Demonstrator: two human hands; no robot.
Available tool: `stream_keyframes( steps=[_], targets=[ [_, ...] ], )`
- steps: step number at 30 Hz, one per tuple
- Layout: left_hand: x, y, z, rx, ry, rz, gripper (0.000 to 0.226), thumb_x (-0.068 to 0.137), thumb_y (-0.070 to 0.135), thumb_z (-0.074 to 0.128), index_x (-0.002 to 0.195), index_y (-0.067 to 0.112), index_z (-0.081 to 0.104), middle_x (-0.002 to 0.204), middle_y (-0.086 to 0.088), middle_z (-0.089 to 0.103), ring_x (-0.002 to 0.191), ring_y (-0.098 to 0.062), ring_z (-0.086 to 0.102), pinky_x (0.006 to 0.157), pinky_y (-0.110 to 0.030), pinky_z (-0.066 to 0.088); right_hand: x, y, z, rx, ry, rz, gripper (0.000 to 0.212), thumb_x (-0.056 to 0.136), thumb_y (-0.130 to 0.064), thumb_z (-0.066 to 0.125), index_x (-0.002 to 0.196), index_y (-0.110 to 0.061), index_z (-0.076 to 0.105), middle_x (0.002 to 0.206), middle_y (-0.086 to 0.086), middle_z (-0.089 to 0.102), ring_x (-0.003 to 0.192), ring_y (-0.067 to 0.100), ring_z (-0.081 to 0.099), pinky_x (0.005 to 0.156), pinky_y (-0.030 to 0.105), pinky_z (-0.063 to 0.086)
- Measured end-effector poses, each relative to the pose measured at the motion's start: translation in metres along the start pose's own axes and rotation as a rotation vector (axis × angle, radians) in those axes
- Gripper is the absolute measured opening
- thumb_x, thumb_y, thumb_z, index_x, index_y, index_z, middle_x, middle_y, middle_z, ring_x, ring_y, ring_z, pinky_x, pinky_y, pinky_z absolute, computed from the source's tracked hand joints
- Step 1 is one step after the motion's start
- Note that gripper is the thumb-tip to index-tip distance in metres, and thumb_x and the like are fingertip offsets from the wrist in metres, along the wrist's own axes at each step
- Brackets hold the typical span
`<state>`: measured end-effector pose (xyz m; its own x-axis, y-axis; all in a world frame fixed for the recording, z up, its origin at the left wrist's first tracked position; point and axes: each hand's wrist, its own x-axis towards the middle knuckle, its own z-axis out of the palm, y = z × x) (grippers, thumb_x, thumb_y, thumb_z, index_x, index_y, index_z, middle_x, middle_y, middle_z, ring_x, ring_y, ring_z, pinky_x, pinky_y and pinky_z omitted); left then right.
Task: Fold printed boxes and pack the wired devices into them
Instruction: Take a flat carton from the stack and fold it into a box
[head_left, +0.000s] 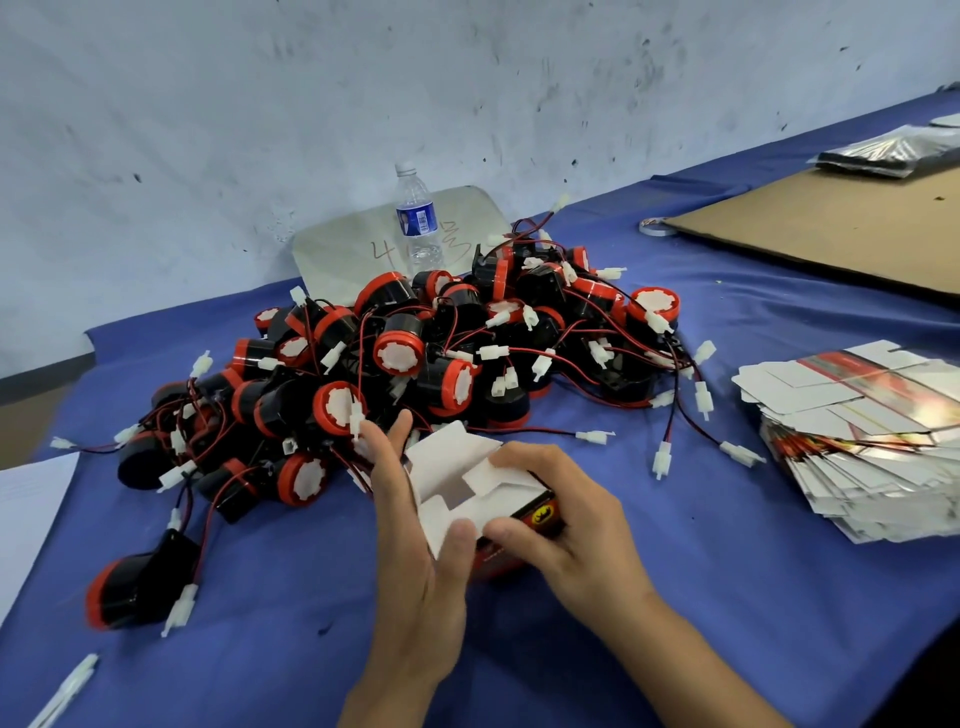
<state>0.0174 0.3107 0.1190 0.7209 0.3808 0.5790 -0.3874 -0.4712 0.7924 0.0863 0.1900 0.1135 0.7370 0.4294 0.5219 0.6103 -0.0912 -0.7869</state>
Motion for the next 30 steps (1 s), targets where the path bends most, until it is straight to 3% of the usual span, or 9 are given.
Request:
stream_keyframes(
  steps=[2,4,8,13,17,22,26,30],
  targets=[
    [-0.001,-0.004,0.003,0.135,-0.035,0.068,0.083,0.088,0.069,0.043,0.151,0.045,-0.005,0.161,0.016,0.01,0.148,-0.012,0.015,0.115,-0.035,0.028,0.0,0.001,-0.001,0.062,0.056,0.064,0.034,0.075,-0.058,0.057,0.107,-0.051,0.05,0.108,-0.028,0.06,0.091,-0.002,0.059,0.075,0.018,0.048],
    [-0.003,-0.009,0.006,0.226,-0.048,0.104,0.075,0.091,0.063,0.043,0.152,0.039,0.005,0.161,0.012,0.011,0.148,-0.011,0.012,0.116,-0.031,0.022,0.001,0.001,0.0,0.19,0.097,0.122,0.032,0.075,-0.053,0.056,0.106,-0.045,0.054,0.104,-0.023,0.063,0.09,0.002,0.061,0.076,0.018,0.047],
    [-0.002,-0.01,0.006,0.262,-0.012,0.098,0.062,0.089,0.065,0.046,0.146,0.046,0.028,0.158,0.01,0.024,0.145,-0.005,0.022,0.11,-0.015,0.027,0.003,0.0,0.0,0.34,0.129,0.142,0.029,0.079,-0.052,0.055,0.101,-0.033,0.058,0.098,-0.019,0.064,0.087,0.005,0.063,0.074,0.017,0.048],
    [-0.002,-0.005,0.004,0.171,0.035,0.079,0.052,0.089,0.064,0.048,0.135,0.04,0.047,0.149,0.015,0.04,0.139,-0.006,0.036,0.106,-0.016,0.034,0.003,-0.004,0.001,0.477,0.116,0.212,0.029,0.079,-0.052,0.056,0.095,-0.028,0.058,0.09,-0.007,0.067,0.077,0.009,0.064,0.067,0.021,0.05],
    [-0.003,-0.002,0.004,0.2,0.034,0.119,0.049,0.092,0.058,0.049,0.135,0.035,0.048,0.148,0.016,0.042,0.138,-0.007,0.038,0.107,-0.02,0.034,0.004,-0.007,0.001,0.556,0.059,0.278,0.031,0.077,-0.052,0.057,0.094,-0.027,0.063,0.091,0.0,0.071,0.079,0.012,0.067,0.067,0.021,0.052],
    [-0.004,0.002,0.005,0.164,0.014,0.07,0.04,0.092,0.061,0.045,0.128,0.045,0.051,0.135,0.024,0.052,0.128,-0.003,0.049,0.098,-0.018,0.043,0.004,-0.007,-0.004,0.609,0.078,0.35,0.035,0.081,-0.048,0.051,0.09,-0.021,0.07,0.089,0.003,0.074,0.078,0.012,0.069,0.066,0.019,0.052],
    [-0.004,0.004,0.006,0.167,-0.045,0.105,0.033,0.096,0.058,0.039,0.112,0.036,0.057,0.116,0.021,0.058,0.11,-0.007,0.059,0.085,-0.022,0.05,0.006,-0.004,-0.006,0.724,0.09,0.402,0.032,0.074,-0.039,0.055,0.082,-0.013,0.073,0.094,0.013,0.071,0.087,0.028,0.067,0.077,0.04,0.054],
    [-0.003,0.004,0.004,0.175,-0.101,0.121,0.033,0.099,0.055,0.033,0.105,0.032,0.056,0.106,0.018,0.059,0.095,-0.007,0.062,0.075,-0.017,0.049,0.008,-0.002,-0.009,0.927,0.031,0.445,0.029,0.072,-0.027,0.058,0.072,-0.002,0.072,0.105,0.007,0.066,0.089,0.026,0.065,0.076,0.035,0.054]
  ],
)
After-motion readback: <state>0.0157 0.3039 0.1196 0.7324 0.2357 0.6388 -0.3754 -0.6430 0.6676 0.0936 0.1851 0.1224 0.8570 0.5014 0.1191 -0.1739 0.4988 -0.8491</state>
